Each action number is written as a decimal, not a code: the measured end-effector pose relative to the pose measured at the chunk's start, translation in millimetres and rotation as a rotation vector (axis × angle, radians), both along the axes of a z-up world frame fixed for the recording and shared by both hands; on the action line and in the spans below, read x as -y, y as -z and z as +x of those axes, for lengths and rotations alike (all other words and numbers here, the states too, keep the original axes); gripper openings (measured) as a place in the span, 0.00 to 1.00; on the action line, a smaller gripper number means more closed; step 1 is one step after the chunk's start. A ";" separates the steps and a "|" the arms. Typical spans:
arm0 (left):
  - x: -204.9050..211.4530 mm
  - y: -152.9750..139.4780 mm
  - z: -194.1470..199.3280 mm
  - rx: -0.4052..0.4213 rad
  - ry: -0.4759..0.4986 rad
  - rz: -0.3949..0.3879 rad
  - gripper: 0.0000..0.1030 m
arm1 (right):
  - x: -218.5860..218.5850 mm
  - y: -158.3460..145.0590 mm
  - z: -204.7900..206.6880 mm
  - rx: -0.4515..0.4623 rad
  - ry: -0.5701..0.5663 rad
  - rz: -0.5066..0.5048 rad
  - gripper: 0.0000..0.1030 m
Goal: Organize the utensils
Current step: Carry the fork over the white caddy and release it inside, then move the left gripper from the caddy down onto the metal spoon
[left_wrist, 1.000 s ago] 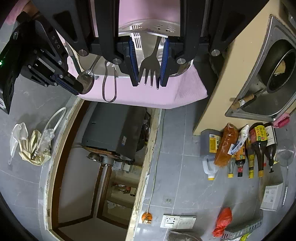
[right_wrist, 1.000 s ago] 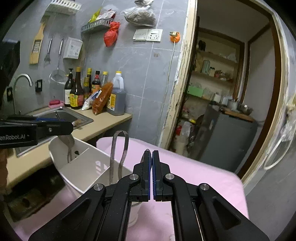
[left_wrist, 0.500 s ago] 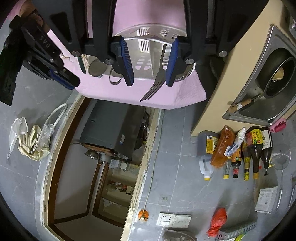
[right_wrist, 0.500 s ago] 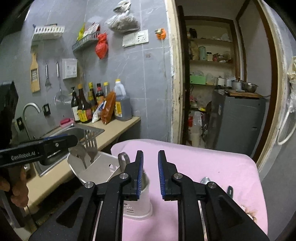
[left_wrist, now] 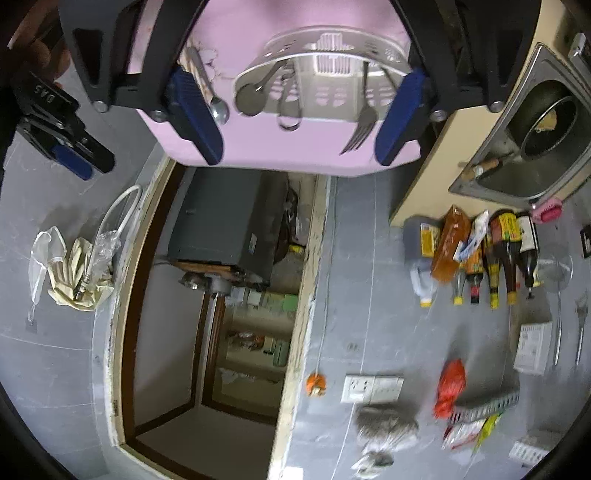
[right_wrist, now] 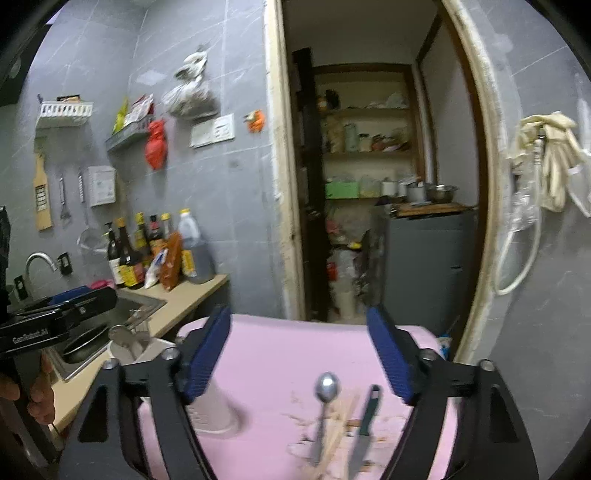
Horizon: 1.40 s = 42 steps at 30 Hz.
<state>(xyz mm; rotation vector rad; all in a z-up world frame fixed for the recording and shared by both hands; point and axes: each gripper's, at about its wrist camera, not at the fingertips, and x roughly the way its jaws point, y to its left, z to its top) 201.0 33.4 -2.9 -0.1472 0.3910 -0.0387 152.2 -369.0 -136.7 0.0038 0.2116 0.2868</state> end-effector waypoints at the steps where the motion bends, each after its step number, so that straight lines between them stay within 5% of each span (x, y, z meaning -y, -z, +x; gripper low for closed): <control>1: 5.8 -1.6 -1.1 0.013 -0.004 0.002 0.92 | 8.2 -2.3 -2.4 0.010 0.014 0.002 0.83; 7: 42.1 -7.1 -2.2 0.070 -0.005 0.016 1.00 | 44.3 -12.2 -11.3 0.066 0.104 -0.024 0.98; 14: 85.6 -1.4 5.8 0.078 0.020 0.087 1.00 | 77.3 -11.6 -13.4 0.084 0.171 -0.059 0.99; 33: 173.8 54.4 73.9 -0.100 0.038 0.189 1.00 | 144.3 56.8 62.1 -0.101 0.122 -0.044 0.98; 38: 183.7 74.4 95.5 -0.161 0.041 0.213 1.00 | 148.0 79.9 85.5 -0.164 0.100 -0.024 0.91; 42: 184.9 90.8 112.2 -0.211 0.042 0.203 0.99 | 147.1 99.7 109.9 -0.238 0.079 -0.015 0.77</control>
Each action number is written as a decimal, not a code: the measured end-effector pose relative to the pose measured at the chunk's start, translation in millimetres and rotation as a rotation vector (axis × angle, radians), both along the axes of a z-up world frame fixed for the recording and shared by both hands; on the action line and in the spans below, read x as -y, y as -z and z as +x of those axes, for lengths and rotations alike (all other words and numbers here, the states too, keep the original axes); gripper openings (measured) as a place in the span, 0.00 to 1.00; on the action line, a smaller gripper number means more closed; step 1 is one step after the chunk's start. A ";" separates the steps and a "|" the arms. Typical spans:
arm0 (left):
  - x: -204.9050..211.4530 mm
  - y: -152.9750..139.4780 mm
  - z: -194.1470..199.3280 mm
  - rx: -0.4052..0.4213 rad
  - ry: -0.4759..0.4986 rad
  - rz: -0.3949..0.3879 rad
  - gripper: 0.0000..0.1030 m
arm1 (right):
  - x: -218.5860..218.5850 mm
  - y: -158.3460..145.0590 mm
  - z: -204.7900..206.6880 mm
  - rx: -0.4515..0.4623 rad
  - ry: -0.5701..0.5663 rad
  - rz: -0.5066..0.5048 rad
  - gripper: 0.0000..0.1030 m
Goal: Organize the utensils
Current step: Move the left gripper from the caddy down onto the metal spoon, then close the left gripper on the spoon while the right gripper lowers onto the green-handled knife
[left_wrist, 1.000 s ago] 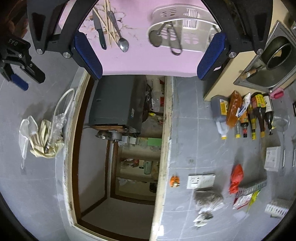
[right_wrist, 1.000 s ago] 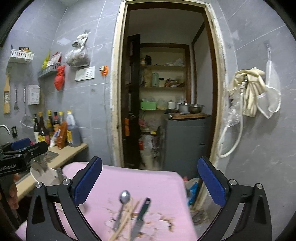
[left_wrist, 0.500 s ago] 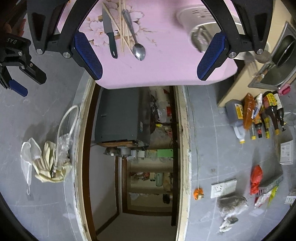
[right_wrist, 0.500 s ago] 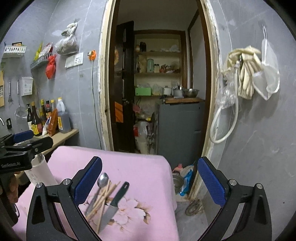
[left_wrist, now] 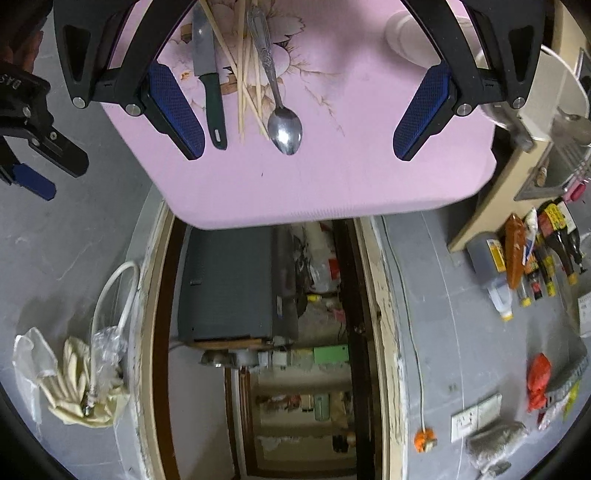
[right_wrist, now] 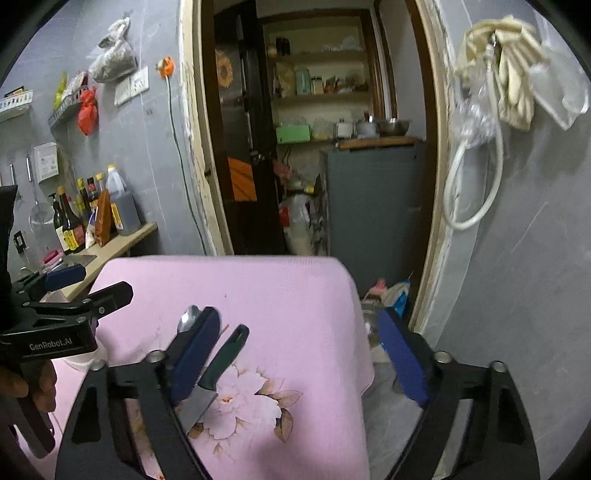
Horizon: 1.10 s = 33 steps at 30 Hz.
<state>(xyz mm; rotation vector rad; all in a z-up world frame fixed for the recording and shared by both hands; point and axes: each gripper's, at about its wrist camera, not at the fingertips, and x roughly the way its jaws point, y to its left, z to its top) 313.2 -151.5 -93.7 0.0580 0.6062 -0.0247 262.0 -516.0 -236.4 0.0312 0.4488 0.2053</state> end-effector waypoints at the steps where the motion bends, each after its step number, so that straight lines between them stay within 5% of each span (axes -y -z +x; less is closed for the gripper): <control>1: -0.7 3.2 3.6 -0.012 -0.002 -0.006 0.97 | -1.0 4.1 4.4 -0.016 -0.005 0.002 0.76; 13: -10.5 45.1 54.9 -0.180 0.006 -0.059 0.67 | -37.9 59.5 50.4 -0.226 -0.092 0.015 0.50; 18: -13.4 63.7 75.3 -0.261 0.028 -0.066 0.55 | -58.7 78.7 60.4 -0.295 -0.122 0.005 0.48; 25: -29.9 86.8 98.4 -0.375 0.045 -0.191 0.39 | -75.7 92.6 70.3 -0.347 -0.152 0.007 0.46; 33: -37.9 96.7 107.5 -0.403 0.066 -0.264 0.34 | -94.2 101.1 84.0 -0.389 -0.170 -0.007 0.45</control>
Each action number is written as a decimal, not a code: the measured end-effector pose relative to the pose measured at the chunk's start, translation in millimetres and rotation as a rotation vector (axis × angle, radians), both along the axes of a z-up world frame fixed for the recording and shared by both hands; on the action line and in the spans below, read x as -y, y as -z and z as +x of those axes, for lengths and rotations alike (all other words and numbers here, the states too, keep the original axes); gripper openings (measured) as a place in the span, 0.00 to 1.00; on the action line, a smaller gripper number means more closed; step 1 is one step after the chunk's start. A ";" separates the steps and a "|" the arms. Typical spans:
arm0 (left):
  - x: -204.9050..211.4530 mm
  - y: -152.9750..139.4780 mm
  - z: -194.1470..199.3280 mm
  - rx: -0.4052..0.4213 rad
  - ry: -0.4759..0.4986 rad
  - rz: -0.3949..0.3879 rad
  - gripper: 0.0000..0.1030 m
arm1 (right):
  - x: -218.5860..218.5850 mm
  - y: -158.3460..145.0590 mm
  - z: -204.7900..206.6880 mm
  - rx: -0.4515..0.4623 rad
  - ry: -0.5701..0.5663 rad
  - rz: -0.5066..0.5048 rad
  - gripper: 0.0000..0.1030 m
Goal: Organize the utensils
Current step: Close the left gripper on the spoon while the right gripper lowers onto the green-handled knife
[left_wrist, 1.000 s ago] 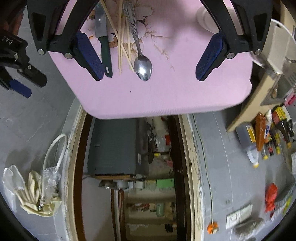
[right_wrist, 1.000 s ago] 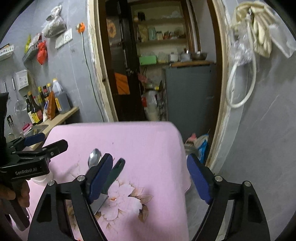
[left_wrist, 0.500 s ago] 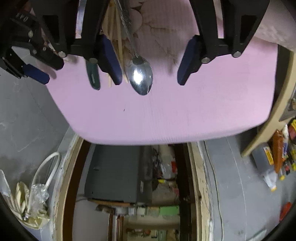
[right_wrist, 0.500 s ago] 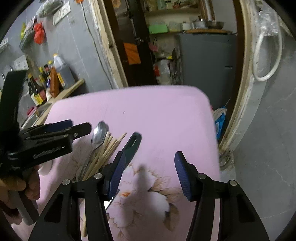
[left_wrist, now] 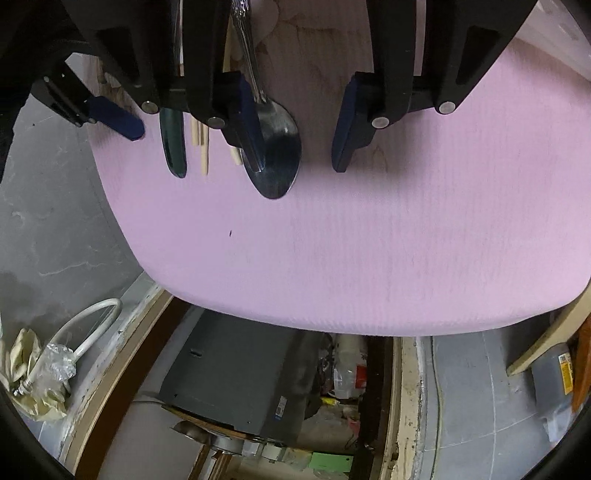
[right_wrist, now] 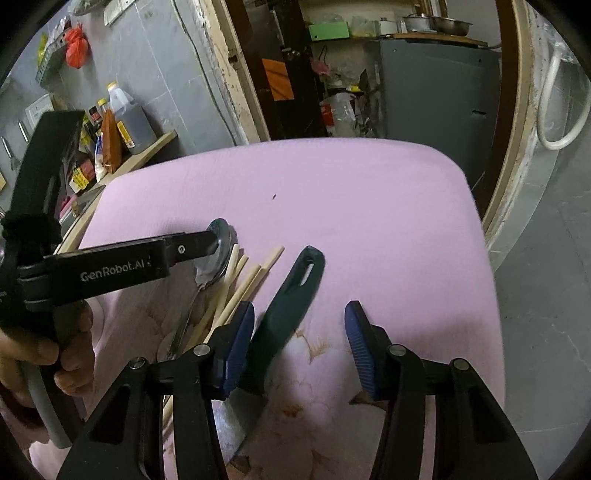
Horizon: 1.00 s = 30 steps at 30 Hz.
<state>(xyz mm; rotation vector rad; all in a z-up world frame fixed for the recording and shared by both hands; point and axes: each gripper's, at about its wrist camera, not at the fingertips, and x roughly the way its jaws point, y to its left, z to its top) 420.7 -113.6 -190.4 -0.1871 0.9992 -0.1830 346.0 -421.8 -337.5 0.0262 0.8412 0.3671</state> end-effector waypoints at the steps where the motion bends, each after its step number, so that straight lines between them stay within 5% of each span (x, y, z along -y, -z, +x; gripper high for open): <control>1: 0.5 0.4 1.3 0.001 0.007 0.000 0.34 | -1.1 0.2 1.3 0.002 0.001 -0.007 0.45; 6: 4.0 0.5 9.5 0.012 0.039 0.004 0.34 | -8.4 -0.5 5.1 0.002 0.011 -0.077 0.39; 14: 6.5 -0.6 15.3 -0.010 0.081 -0.015 0.16 | 7.6 -5.8 -0.8 -0.030 0.028 -0.057 0.25; 30: 11.4 -1.8 9.9 -0.023 0.126 -0.028 0.07 | 10.7 -2.6 27.4 -0.110 0.064 -0.005 0.24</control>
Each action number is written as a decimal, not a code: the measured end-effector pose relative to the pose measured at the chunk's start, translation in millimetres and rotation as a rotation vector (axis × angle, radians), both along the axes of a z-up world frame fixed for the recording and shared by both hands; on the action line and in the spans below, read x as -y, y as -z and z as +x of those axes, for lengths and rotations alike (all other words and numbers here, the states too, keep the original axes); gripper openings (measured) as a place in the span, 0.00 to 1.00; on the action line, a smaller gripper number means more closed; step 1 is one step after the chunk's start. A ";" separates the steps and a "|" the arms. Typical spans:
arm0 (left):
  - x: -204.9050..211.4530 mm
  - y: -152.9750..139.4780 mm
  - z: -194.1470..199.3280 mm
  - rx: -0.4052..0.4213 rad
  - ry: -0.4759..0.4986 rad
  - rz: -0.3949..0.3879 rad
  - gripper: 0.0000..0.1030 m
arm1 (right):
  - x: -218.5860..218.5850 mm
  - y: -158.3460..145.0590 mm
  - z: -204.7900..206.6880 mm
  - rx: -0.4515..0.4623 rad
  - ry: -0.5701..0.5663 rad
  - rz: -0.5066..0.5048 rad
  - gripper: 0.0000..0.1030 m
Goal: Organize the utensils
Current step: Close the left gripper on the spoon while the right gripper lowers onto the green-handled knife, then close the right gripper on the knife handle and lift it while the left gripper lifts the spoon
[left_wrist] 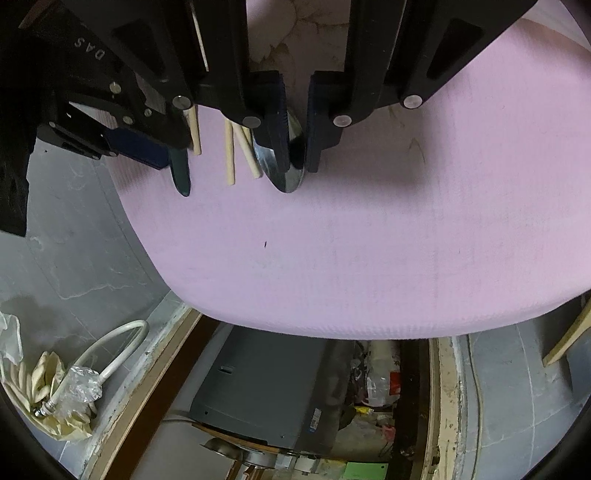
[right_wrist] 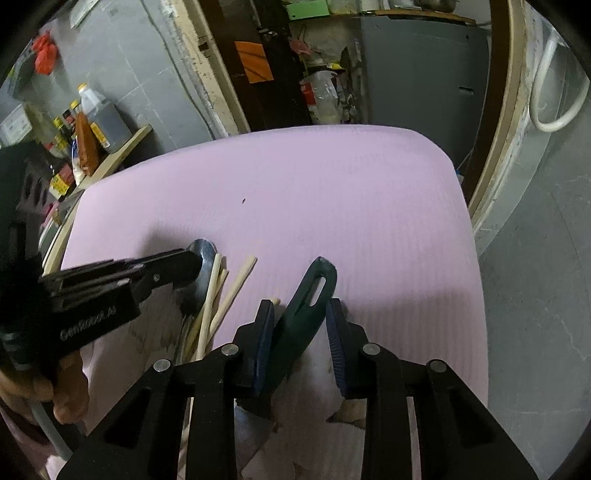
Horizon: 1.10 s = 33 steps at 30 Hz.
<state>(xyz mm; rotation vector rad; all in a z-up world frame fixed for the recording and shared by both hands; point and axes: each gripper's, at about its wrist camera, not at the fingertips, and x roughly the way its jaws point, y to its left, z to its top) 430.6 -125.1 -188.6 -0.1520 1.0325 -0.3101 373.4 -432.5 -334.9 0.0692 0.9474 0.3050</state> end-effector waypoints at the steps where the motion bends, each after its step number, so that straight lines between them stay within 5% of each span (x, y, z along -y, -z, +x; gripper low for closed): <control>1: 1.0 -2.0 -1.1 0.009 0.002 0.002 0.05 | -0.4 0.2 0.5 -0.001 0.004 0.006 0.24; 8: 12.6 -15.8 -11.3 0.056 0.028 0.031 0.03 | 20.1 2.6 -7.4 -0.009 0.047 0.150 0.20; 10: 12.4 -20.9 -16.2 0.069 0.026 0.029 0.02 | 23.3 -0.9 -14.0 0.013 0.050 0.175 0.00; 20: 13.3 -32.1 -35.6 0.082 0.025 0.086 0.02 | 23.6 12.7 -17.7 -0.029 0.072 0.162 0.01; 23: 7.9 -26.4 -35.7 0.056 0.001 0.087 0.02 | 23.3 10.9 -14.5 -0.023 0.077 0.144 0.04; 26: 3.4 -21.6 -35.5 0.038 -0.018 0.090 0.02 | 20.2 7.9 -7.8 -0.023 0.077 0.136 0.24; 33: 0.1 -18.1 -35.9 0.032 -0.040 0.080 0.02 | -3.9 4.5 11.3 -0.033 0.076 0.009 0.26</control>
